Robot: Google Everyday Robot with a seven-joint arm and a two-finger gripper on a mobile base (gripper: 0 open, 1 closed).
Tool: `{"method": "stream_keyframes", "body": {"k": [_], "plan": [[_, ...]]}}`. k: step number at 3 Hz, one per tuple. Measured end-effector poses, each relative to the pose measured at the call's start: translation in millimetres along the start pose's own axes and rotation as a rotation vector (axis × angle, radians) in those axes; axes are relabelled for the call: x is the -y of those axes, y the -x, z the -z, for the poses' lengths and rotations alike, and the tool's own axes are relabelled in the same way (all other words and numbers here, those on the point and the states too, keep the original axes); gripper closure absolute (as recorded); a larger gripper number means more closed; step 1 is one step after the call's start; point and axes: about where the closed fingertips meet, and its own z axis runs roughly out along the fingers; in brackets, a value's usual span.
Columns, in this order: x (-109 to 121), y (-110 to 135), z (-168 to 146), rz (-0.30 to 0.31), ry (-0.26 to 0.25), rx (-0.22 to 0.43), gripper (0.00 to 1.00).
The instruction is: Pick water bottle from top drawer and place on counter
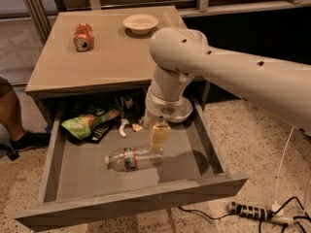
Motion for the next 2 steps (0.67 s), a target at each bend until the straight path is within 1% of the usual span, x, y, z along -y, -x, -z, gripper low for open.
{"method": "stream_keyframes", "body": {"k": [1,2], "plan": [[-5.9,3.6,21.4,0.011,-0.049,-0.019,0.28],[-5.6,3.9,20.3,0.011,-0.047,-0.019,0.31]]}}
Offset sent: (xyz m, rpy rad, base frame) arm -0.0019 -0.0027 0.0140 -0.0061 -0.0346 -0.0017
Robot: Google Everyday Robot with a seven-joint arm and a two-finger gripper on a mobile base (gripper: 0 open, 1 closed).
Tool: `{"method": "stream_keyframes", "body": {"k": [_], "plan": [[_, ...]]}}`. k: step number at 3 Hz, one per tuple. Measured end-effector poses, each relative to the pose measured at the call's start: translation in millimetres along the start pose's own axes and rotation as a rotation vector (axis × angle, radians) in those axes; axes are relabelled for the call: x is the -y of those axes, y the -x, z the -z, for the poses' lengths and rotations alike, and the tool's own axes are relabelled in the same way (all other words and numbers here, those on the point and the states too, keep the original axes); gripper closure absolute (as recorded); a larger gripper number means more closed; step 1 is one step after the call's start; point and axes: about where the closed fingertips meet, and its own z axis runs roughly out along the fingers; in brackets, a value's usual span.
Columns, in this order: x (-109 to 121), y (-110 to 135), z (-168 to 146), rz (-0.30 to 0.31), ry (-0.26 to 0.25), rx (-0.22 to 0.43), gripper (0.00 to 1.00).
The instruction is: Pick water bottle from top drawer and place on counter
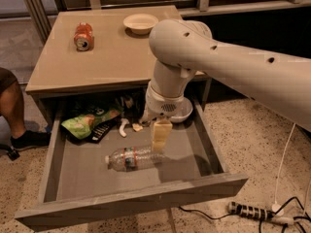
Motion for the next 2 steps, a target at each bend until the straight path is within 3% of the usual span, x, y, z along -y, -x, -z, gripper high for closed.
{"method": "stream_keyframes", "body": {"k": [2], "plan": [[12.2,12.7,-43.0,0.028,0.068,0.008,0.32]]}}
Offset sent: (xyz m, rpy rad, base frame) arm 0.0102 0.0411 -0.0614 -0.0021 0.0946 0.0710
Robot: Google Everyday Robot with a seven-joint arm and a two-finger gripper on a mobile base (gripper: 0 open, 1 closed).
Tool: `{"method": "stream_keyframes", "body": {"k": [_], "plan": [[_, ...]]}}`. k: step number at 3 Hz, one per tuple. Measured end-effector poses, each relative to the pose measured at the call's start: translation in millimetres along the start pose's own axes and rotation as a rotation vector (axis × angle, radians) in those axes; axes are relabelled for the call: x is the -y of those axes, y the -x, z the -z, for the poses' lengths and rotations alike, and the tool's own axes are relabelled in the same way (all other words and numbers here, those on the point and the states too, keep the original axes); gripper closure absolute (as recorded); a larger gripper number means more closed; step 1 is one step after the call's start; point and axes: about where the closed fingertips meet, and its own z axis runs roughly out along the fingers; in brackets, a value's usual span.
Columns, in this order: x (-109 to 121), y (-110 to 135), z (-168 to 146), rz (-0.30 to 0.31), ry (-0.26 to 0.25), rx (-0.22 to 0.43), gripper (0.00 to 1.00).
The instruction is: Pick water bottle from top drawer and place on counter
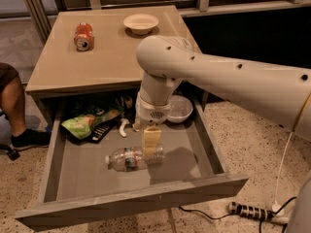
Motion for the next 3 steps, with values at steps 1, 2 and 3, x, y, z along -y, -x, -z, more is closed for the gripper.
{"method": "stream_keyframes", "body": {"k": [1,2,3], "plan": [[10.0,8.5,-30.7,0.023,0.048,0.013,0.34],[10.0,8.6,-31.1,0.024,0.048,0.014,0.34],[10.3,7.8,-33.3,0.024,0.054,0.017,0.31]]}}
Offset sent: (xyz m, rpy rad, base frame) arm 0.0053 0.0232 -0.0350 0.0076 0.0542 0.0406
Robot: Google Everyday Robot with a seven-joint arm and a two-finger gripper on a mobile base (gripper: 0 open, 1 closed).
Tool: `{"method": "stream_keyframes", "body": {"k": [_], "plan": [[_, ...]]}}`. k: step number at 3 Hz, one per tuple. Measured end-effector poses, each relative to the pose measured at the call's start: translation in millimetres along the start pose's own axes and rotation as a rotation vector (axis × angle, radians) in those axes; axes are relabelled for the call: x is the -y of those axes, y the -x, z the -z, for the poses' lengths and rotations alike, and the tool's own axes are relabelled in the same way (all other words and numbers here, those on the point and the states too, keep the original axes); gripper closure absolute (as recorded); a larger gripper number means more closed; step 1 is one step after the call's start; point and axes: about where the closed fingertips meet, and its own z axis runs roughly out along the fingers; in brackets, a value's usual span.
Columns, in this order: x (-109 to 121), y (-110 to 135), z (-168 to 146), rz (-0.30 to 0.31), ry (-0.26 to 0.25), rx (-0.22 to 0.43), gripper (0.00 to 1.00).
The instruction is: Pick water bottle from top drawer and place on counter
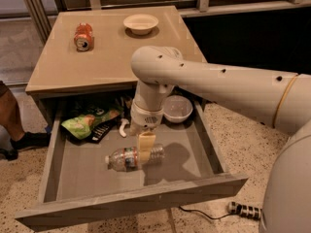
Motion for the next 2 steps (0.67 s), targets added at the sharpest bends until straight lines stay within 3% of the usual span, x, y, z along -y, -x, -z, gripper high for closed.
{"method": "stream_keyframes", "body": {"k": [1,2], "plan": [[1.0,-1.8,-5.9,0.001,0.015,0.011,0.31],[0.7,-4.2,-39.0,0.000,0.074,0.036,0.30]]}}
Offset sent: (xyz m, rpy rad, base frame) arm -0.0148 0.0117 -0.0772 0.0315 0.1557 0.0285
